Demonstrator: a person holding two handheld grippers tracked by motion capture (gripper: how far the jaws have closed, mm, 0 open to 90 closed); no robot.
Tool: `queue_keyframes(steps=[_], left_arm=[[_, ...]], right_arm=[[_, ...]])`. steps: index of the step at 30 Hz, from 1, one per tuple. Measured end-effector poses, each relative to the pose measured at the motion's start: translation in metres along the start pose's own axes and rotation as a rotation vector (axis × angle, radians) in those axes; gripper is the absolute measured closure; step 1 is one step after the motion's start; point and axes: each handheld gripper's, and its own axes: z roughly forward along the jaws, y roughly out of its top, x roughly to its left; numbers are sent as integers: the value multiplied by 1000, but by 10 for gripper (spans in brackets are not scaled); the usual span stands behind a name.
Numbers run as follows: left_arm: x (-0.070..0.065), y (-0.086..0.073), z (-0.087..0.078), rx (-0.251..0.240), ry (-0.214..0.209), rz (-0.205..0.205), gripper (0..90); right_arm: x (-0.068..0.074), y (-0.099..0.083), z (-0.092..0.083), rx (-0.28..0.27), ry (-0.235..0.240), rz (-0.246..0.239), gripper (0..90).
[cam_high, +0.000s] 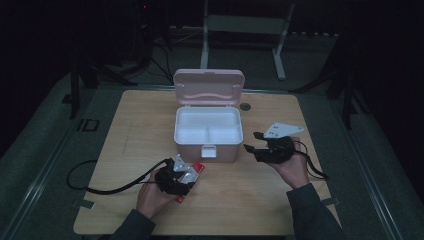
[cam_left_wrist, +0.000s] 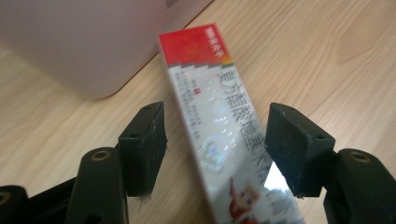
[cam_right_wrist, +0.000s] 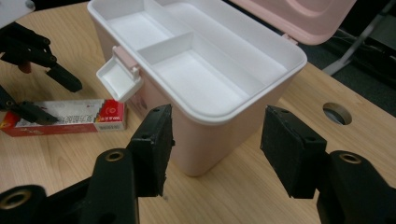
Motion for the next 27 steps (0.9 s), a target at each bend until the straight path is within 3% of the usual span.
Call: queue_keyframes(steps=[4,11,13,16,17,19,21,24,25,27], left_arm=[[-3,0,10,41,-14,17,394],[-2,4,13,49,-63,36,497],[-5,7,15,43,-105,82,501],[-8,8,16,44,-111,103,501],[-15,10,18,39,-149,147,501],[-20,11,19,31,-183,171,500],[-24,13,20,30,-185,202,498],[-23,16,12,-24,-188,180,441],[-21,17,5,-48,-176,177,441],[-16,20,-9,-88,-134,174,411]], right_arm=[[1,-2,-1,0,1,1,433],[1,-3,-1,3,6,-3,433],[2,-4,0,5,9,-8,433],[3,-4,1,5,12,-12,434],[4,-4,1,6,16,-15,434],[8,-5,4,8,37,-31,435],[12,-5,5,8,49,-49,435],[22,-6,7,1,107,-91,435],[22,-6,7,1,107,-91,435],[27,-7,10,-4,166,-100,435]])
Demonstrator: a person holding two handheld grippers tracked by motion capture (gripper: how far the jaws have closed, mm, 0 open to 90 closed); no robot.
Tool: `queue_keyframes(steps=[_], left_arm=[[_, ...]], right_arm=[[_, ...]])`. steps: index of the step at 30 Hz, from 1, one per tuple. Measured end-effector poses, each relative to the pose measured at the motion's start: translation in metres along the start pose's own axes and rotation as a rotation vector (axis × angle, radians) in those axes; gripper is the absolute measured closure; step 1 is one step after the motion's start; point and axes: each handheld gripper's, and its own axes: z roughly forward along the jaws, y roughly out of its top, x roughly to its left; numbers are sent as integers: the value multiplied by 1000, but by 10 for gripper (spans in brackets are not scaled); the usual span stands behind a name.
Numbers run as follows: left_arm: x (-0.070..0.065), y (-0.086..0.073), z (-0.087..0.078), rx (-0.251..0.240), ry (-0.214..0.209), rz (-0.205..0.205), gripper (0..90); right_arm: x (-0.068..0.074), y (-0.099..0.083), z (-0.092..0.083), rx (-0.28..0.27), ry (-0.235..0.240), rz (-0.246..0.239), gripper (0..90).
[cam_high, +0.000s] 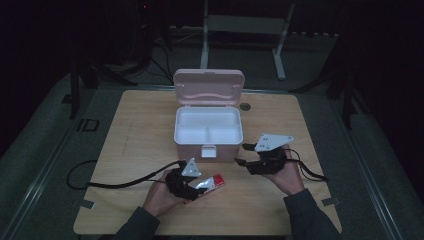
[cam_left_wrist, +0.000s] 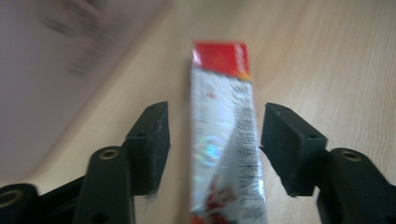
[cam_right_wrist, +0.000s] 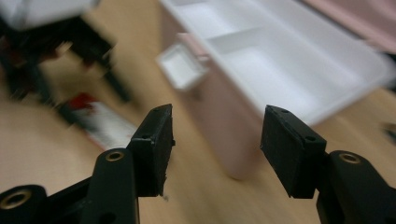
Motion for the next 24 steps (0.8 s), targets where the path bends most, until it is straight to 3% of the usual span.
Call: queue_keyframes(steps=[6,12,20,24], left_arm=[[16,4,-41,-63,126,-26,402],[31,-1,-64,-113,182,-73,402],[36,-5,-73,-126,198,-93,402],[36,-5,-71,-127,195,-96,403]], right_arm=[[11,-4,24,48,102,-44,435],[31,4,51,112,204,-163,420],[55,13,97,193,314,-253,345],[63,9,120,225,373,-260,336]])
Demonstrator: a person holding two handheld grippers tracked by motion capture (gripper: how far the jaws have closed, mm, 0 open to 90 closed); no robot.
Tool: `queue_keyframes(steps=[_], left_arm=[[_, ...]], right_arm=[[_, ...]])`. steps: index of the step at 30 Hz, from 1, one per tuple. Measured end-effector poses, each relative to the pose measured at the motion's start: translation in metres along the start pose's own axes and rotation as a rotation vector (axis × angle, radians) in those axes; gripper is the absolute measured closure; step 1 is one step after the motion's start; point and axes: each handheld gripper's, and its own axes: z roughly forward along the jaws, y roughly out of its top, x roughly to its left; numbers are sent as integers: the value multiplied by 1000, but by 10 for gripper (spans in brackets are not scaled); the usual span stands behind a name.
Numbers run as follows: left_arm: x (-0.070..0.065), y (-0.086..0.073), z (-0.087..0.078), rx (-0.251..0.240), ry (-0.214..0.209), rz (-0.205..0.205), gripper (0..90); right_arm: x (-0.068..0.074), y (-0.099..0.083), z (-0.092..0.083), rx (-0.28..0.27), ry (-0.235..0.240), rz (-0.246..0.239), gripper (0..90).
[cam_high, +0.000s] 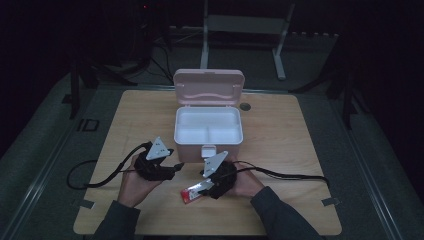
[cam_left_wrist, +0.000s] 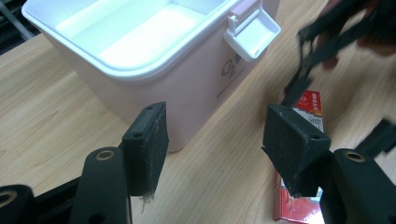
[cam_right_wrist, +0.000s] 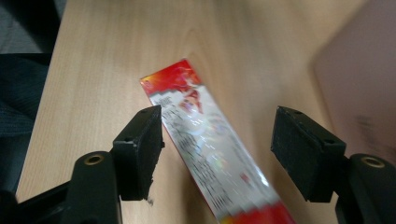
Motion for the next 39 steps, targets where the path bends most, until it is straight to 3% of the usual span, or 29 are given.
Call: queue_keyframes(steps=[5,7,21,26,31,37,39], left_arm=[[0,0,1,6,0,4,403],[0,0,1,3,-5,3,404],[3,1,-1,-5,10,-2,417],[3,1,-2,-8,14,-2,419],[4,1,-4,-5,17,4,421],[8,1,-8,-13,25,-3,422],[11,1,-10,-24,34,-12,423]], right_arm=[[0,-6,19,65,10,-10,333],[0,-7,22,75,7,-18,373],[-4,-6,23,81,16,13,420],[-6,-8,19,135,-45,22,508],[-6,-11,14,161,-72,43,511],[-10,-40,-10,165,-138,143,512],[-11,-62,-28,167,-188,201,513]])
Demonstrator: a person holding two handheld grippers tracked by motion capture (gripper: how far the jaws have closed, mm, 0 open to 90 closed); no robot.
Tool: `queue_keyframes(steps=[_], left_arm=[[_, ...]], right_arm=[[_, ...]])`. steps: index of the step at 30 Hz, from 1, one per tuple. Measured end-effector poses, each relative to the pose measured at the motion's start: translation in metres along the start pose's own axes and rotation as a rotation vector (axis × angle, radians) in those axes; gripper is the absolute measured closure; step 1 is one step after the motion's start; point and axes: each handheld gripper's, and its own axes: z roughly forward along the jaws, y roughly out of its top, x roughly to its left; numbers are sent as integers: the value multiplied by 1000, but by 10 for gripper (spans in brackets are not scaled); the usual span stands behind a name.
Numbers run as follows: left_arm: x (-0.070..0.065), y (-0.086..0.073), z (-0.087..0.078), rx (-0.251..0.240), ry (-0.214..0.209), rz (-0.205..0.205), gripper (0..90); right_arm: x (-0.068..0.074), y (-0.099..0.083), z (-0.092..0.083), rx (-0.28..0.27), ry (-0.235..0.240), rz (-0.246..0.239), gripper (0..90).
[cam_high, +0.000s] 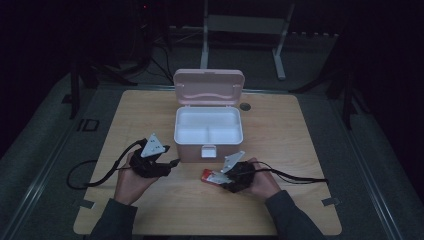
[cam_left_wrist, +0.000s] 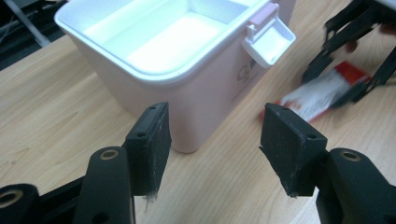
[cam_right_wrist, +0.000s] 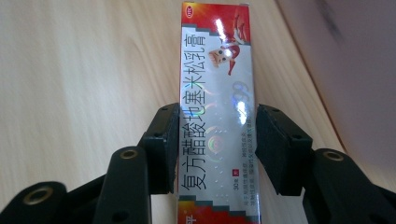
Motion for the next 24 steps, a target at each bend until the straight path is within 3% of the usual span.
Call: queue_keyframes(steps=[10,15,19,24], left_arm=[[15,6,5,-13,2,-14,426],[25,17,13,-21,0,-32,426],[32,27,20,-28,7,-43,426],[44,33,29,-40,22,-98,424]], right_arm=[[-32,-80,-47,-18,-126,222,514],[-40,-103,-65,-42,-169,288,514],[-41,-114,-71,-48,-194,309,513],[-43,-125,-73,-47,-225,336,513]])
